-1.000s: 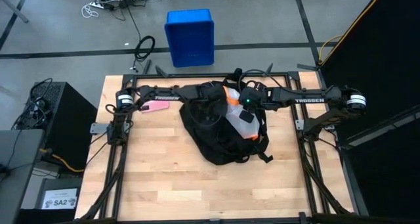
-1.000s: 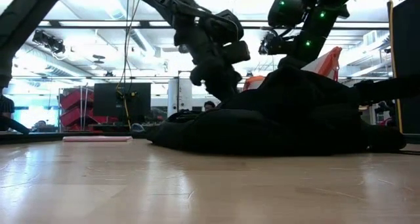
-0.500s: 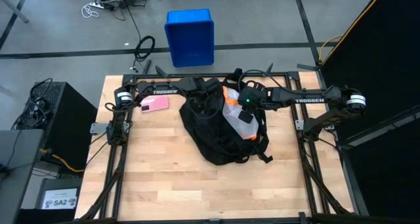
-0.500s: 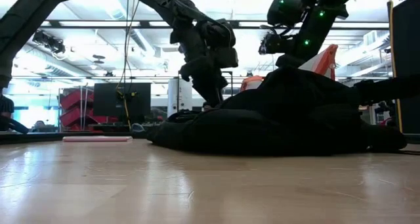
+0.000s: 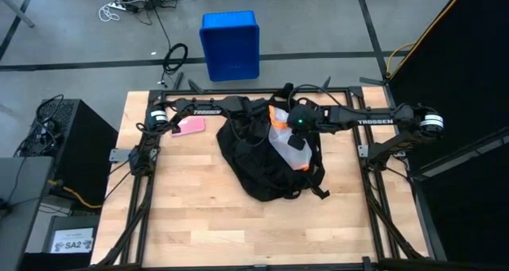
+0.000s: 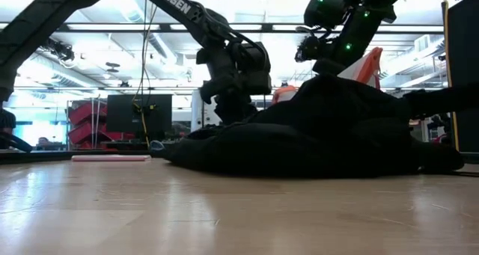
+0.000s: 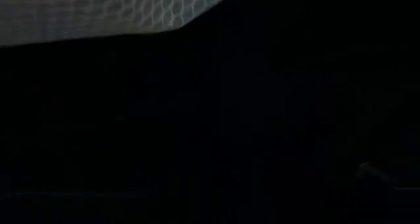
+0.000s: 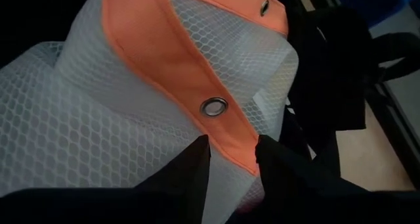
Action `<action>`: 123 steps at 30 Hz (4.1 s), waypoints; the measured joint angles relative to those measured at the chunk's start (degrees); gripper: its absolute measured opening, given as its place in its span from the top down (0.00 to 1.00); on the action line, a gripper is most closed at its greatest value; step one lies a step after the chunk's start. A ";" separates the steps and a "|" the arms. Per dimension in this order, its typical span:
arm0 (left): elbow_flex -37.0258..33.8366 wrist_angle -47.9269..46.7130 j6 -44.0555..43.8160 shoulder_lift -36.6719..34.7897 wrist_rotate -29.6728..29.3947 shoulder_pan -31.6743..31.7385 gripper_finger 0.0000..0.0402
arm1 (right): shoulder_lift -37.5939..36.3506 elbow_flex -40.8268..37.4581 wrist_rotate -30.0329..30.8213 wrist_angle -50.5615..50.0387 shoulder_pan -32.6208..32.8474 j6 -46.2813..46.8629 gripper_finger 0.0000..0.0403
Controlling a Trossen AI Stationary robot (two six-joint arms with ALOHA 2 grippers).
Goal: Unpack backpack
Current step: Put the zip bag into the backpack
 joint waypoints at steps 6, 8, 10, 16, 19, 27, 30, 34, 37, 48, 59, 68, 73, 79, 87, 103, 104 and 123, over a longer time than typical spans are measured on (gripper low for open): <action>0.03 -1.20 -0.06 -0.08 -0.97 -0.03 0.72 | 0.02 0.00 -0.05 0.11 0.20 0.02 0.73; 0.92 -2.70 -0.93 -0.08 -2.42 0.23 0.72 | 0.02 0.00 -0.01 0.12 0.45 0.02 0.73; 2.26 -4.02 -1.02 -0.14 -2.86 0.74 0.72 | 0.02 0.00 0.03 0.19 0.70 0.04 0.74; 4.82 -4.46 -1.07 -0.23 -4.18 2.01 0.72 | 0.02 0.00 0.09 0.17 1.05 0.04 0.73; 4.89 -4.50 -1.02 0.17 -1.84 2.26 0.72 | 0.02 0.00 0.08 0.14 1.07 0.04 0.73; 4.94 -12.31 -0.75 3.31 8.06 1.46 0.72 | 0.02 0.00 0.01 0.41 1.07 -0.04 0.73; 5.01 -14.68 0.49 3.26 9.46 0.90 0.72 | 0.02 0.00 -0.01 0.56 1.09 -0.08 0.73; 7.23 -18.62 0.49 3.10 9.42 0.82 0.72 | 0.02 0.00 0.01 1.15 1.09 -0.09 0.73; 8.64 -19.69 0.49 2.83 10.04 0.86 0.72 | 0.02 0.00 -0.01 1.27 1.18 -0.13 0.74; 9.49 -22.02 1.69 2.87 14.50 -0.55 0.72 | 0.02 0.00 -0.95 2.03 1.18 -0.68 0.73; 9.49 -17.66 -1.09 2.89 4.96 -0.01 0.72 | 0.02 0.00 -1.48 2.29 1.18 -0.81 0.74; 9.49 -17.74 -1.15 2.89 7.76 0.14 0.72 | 0.02 0.00 -1.59 2.29 1.18 -0.61 0.74; 9.49 -18.24 -1.15 2.89 9.72 -1.22 0.72 | 0.02 0.00 -1.61 2.31 1.18 -0.61 0.74; 9.49 -17.92 -1.33 2.89 5.25 -2.28 0.72 | 0.02 0.00 -1.92 2.43 1.18 -0.58 0.75; 9.49 -17.66 -3.07 2.89 1.77 -0.80 0.72 | 0.02 0.00 -2.44 2.72 1.22 -0.57 0.74; 9.49 -16.80 -3.09 6.79 5.16 -1.04 0.72 | 0.02 0.00 -2.46 2.86 1.22 -0.58 0.75; 9.49 -16.85 -3.07 6.83 5.43 -1.06 0.72 | 0.02 0.00 -2.48 2.85 1.22 -0.57 0.75; 9.49 -23.40 -0.86 6.92 14.83 -1.43 0.72 | 0.02 0.00 -2.46 3.12 1.24 -1.48 0.74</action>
